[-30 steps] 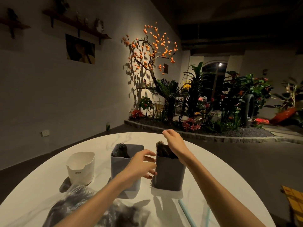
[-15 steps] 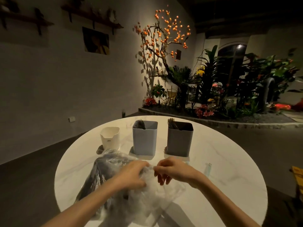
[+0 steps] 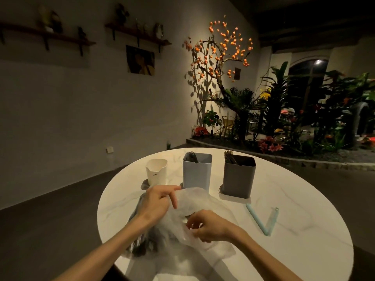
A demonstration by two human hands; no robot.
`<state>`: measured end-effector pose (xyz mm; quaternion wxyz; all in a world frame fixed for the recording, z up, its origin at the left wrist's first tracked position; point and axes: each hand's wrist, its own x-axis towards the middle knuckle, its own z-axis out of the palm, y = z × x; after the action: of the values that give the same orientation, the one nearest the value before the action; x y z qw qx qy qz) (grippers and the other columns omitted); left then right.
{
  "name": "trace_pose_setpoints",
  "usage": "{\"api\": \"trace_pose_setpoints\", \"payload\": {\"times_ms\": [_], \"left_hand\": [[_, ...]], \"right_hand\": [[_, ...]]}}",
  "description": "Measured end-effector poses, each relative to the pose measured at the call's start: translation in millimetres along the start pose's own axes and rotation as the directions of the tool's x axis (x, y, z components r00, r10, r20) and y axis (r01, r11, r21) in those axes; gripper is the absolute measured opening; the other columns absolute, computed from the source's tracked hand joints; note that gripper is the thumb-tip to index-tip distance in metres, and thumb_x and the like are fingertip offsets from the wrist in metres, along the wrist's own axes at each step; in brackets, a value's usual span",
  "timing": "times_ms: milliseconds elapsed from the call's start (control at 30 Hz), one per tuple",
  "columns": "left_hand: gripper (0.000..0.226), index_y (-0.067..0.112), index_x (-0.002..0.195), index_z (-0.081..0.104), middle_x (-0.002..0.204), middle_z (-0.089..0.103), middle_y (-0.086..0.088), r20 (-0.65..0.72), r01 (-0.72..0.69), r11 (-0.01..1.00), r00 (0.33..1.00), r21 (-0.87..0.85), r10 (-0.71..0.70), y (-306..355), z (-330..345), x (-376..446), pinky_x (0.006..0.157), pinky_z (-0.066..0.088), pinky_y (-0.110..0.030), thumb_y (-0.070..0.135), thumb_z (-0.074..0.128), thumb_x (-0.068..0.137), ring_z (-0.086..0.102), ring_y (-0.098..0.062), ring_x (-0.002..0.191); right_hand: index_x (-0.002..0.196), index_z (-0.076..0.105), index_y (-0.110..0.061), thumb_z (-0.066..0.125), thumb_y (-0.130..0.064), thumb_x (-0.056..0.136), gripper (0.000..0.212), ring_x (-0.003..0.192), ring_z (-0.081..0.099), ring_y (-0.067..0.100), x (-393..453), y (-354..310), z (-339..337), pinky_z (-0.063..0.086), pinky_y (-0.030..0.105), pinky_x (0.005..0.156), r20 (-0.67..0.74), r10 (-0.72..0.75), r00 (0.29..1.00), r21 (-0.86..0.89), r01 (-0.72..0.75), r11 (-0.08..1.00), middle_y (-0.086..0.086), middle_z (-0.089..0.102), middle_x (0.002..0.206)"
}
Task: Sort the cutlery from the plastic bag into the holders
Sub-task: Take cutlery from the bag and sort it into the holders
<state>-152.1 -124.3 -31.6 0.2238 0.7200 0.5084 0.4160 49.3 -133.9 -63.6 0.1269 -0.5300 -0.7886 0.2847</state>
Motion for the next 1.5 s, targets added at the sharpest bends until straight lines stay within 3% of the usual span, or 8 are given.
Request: {"api": "trace_pose_setpoints", "payload": {"times_ms": [200, 400, 600, 700, 800, 967, 1133, 1500], "left_hand": [[0.038, 0.033, 0.095, 0.072, 0.093, 0.072, 0.011, 0.243, -0.112, 0.809, 0.969, 0.578, -0.04, 10.5, -10.2, -9.3, 0.076, 0.055, -0.029, 0.056, 0.061, 0.067, 0.067, -0.016, 0.087], [0.107, 0.007, 0.157, -0.006, 0.158, 0.028, -0.012, 0.086, -0.103, 0.684, 0.995, 0.722, 0.058, -19.3, -8.8, -10.3, 0.077, 0.056, -0.033, 0.01, 0.07, 0.082, 0.064, -0.023, 0.101], [0.104, 0.01, 0.16, 0.012, 0.166, 0.02, -0.005, -0.076, -0.16, 0.826, 0.968, 0.54, 0.237, -28.4, -19.3, -2.0, 0.048, 0.044, -0.013, 0.002, 0.072, 0.076, 0.053, -0.015, 0.061], [0.099, 0.007, 0.158, 0.021, 0.167, 0.019, -0.007, -0.093, -0.183, 0.829, 0.958, 0.528, 0.271, -32.3, -20.1, -0.6, 0.058, 0.053, -0.017, 0.004, 0.073, 0.074, 0.069, -0.029, 0.093], [0.096, 0.011, 0.16, 0.002, 0.169, 0.0, -0.006, -0.054, -0.11, 0.829, 0.985, 0.548, 0.167, -38.0, -18.4, 0.4, 0.115, 0.038, -0.052, 0.002, 0.059, 0.083, 0.017, -0.034, 0.153], [0.099, 0.018, 0.159, -0.008, 0.169, -0.006, -0.001, -0.011, -0.034, 0.922, 0.999, 0.385, 0.041, -52.6, -23.7, -5.8, 0.124, 0.024, -0.044, 0.0, 0.056, 0.086, 0.009, -0.025, 0.156], [0.1, 0.019, 0.161, -0.001, 0.17, 0.002, 0.002, -0.053, -0.083, 0.95, 0.993, 0.301, 0.104, -51.1, -29.2, -4.6, 0.113, 0.023, -0.019, -0.004, 0.055, 0.083, 0.026, -0.019, 0.149], [0.092, 0.038, 0.157, 0.009, 0.156, 0.036, -0.004, 0.072, 0.366, 0.876, 0.911, 0.314, -0.406, -70.0, -30.3, -3.9, 0.112, 0.04, -0.052, 0.064, 0.054, 0.082, 0.043, -0.032, 0.138]], "right_hand": [[0.126, 0.066, -0.021, 0.067, -0.029, 0.093, 0.034, 0.105, 0.058, 0.01, 14.9, -17.5, 6.4, 0.052, 0.028, 0.094, -0.137, -0.15, 0.979, -0.014, 0.15, 0.989, -0.004, 0.063, 0.123], [0.133, 0.057, -0.024, 0.072, -0.039, 0.085, 0.052, 0.116, 0.054, 0.013, 31.4, -22.2, 7.5, 0.05, 0.029, 0.102, -0.246, -0.072, 0.967, -0.076, 0.055, 0.996, -0.006, 0.053, 0.132], [0.093, 0.075, -0.013, 0.063, -0.027, 0.089, 0.019, 0.082, 0.066, 0.022, 44.2, -44.6, 22.1, 0.059, 0.04, 0.079, -0.173, -0.058, 0.983, -0.062, 0.048, 0.997, 0.003, 0.073, 0.091], [0.108, 0.065, -0.013, 0.066, -0.038, 0.091, 0.03, 0.088, 0.058, 0.018, 56.1, -62.7, 30.5, 0.05, 0.03, 0.08, -0.301, 0.026, 0.953, -0.012, -0.031, 0.999, 0.001, 0.066, 0.101], [0.132, 0.049, -0.012, 0.067, -0.041, 0.089, 0.055, 0.115, 0.054, 0.029, 71.1, -74.7, 40.3, 0.045, 0.04, 0.099, -0.232, 0.153, 0.96, -0.054, -0.17, 0.984, 0.009, 0.055, 0.13], [0.142, 0.038, -0.009, 0.063, -0.046, 0.091, 0.067, 0.126, 0.05, 0.035, 89.5, -83.2, 57.0, 0.041, 0.047, 0.105, -0.157, 0.222, 0.962, -0.243, -0.256, 0.936, 0.017, 0.051, 0.138], [0.112, 0.061, -0.011, 0.069, -0.035, 0.087, 0.035, 0.091, 0.062, 0.023, 92.6, -74.6, 45.1, 0.055, 0.033, 0.08, -0.159, 0.264, 0.951, 0.042, -0.26, 0.965, 0.007, 0.064, 0.101], [0.096, 0.066, -0.007, 0.064, -0.018, 0.088, 0.015, 0.089, 0.061, 0.021, 95.9, -62.2, 43.6, 0.058, 0.037, 0.085, -0.21, 0.243, 0.947, 0.073, -0.233, 0.97, 0.011, 0.066, 0.097]]}}
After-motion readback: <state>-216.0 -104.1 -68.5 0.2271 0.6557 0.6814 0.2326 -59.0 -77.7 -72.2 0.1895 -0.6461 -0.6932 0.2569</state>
